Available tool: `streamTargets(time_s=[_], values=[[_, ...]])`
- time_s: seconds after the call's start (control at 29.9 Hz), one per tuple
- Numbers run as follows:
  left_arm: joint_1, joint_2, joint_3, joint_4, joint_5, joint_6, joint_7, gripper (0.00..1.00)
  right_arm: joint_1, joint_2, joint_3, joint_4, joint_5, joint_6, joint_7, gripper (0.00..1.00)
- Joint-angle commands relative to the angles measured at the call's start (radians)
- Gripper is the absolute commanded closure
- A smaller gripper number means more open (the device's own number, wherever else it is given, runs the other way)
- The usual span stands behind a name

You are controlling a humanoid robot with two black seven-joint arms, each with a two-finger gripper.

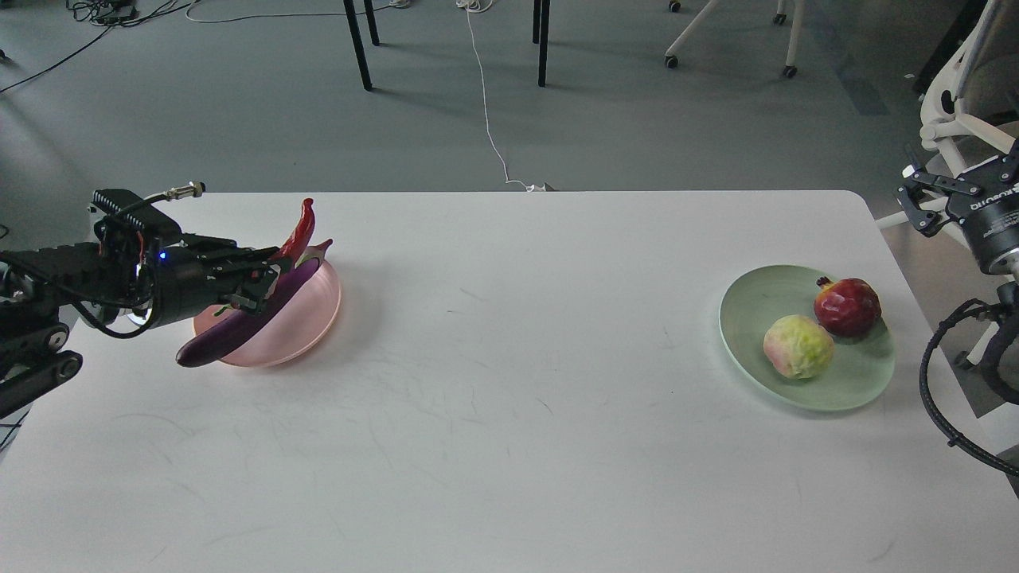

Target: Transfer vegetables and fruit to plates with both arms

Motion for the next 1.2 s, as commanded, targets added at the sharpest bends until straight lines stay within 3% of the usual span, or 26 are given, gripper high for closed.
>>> streamTargets(time_s=[0.0,0.3,0.4,0.5,0.74,0.87,1.07,1.17], values=[[0.005,-0.012,0.003,0.086,0.0,0.003,-0.004,0.83,0.0,-0.001,-0.001,0.0,0.0,0.0,0.0,0.01],[0.044,-0.117,0.039,0.242,-0.001,0.061,-0.022,0.79,0.0,-0.003,-0.001,-0.002,0.0,0.0,0.0,0.01],[0.044,-0.142,0.039,0.275,-0.001,0.069,-0.021,0.65,0.0,-0.001,-0.001,-0.002,0.0,0.0,0.0,0.01],[0.044,-0.144,0.039,0.276,-0.004,0.069,-0.021,0.33,-0.001,-0.003,-0.001,-0.002,0.0,0.0,0.0,0.01],[0.031,-0.142,0.026,0.273,-0.099,0.071,-0.031,0.18,-0.001,-0.003,-0.002,-0.003,0.0,0.0,0.0,0.01],[-0.019,-0.144,-0.013,0.266,-0.335,0.064,-0.041,0.04,0.003,-0.001,-0.001,-0.008,0.0,0.0,0.0,0.01],[-0.125,-0.188,-0.035,0.264,-0.948,0.049,-0.034,0.02,0.02,-0.003,0.001,-0.006,-0.002,0.0,0.0,0.01],[-0.173,-0.213,-0.038,0.264,-1.214,-0.021,-0.027,0.02,0.02,-0.004,0.031,-0.006,-0.002,0.0,-0.002,0.01]])
